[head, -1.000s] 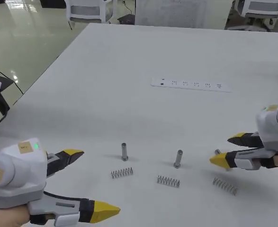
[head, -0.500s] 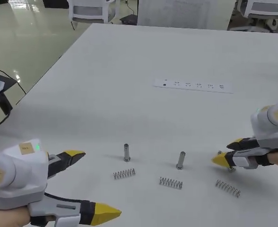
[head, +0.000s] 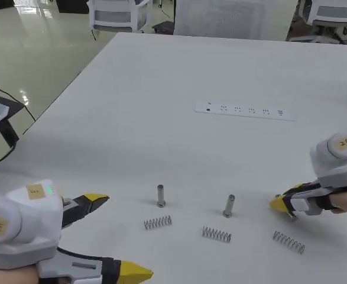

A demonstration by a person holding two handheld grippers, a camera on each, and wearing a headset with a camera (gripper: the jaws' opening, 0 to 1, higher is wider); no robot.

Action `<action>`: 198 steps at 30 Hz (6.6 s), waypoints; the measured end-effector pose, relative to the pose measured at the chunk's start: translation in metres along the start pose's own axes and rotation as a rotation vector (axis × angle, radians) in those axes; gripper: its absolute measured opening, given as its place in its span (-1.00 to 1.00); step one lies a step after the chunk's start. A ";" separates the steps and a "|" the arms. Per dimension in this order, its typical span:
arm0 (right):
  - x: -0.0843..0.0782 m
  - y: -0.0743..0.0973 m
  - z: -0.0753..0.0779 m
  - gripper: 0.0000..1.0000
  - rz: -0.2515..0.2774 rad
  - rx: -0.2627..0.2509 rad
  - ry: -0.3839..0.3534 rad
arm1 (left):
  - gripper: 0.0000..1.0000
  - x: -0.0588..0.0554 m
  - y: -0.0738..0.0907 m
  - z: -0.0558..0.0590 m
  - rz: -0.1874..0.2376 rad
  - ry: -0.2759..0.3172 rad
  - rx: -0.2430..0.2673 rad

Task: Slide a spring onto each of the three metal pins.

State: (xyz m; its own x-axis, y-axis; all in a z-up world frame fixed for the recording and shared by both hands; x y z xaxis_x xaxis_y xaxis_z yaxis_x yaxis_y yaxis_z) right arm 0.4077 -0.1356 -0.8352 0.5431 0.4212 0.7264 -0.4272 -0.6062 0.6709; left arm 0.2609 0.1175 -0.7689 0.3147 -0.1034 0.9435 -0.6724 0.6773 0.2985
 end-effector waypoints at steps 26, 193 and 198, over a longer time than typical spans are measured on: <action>0.000 0.007 0.004 -0.89 0.008 -0.024 -0.021 | 0.91 -0.005 0.001 0.003 -0.011 0.004 0.001; -0.065 0.042 -0.055 -0.84 -0.219 0.185 0.471 | 0.88 -0.004 0.005 0.013 -0.006 0.003 -0.011; -0.060 0.049 -0.058 -0.84 -0.199 0.198 0.454 | 0.88 -0.003 0.004 0.017 -0.009 -0.001 -0.023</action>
State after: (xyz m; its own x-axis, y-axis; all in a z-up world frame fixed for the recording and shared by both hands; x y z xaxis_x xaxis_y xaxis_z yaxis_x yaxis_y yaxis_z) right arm 0.3126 -0.1515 -0.8370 0.2135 0.7640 0.6089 -0.1796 -0.5820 0.7931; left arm 0.2460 0.1081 -0.7686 0.3200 -0.1101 0.9410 -0.6539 0.6931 0.3034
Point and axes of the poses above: the centre of the closed fingertips' face, and the gripper's own axes: y roughly backward along the fingers, z roughly to its right, x roughly out of its top, the point moved 1 cm from there along y, roughly backward along the fingers, and after that the axes turned 11 degrees about z, right-handed, at the moved point
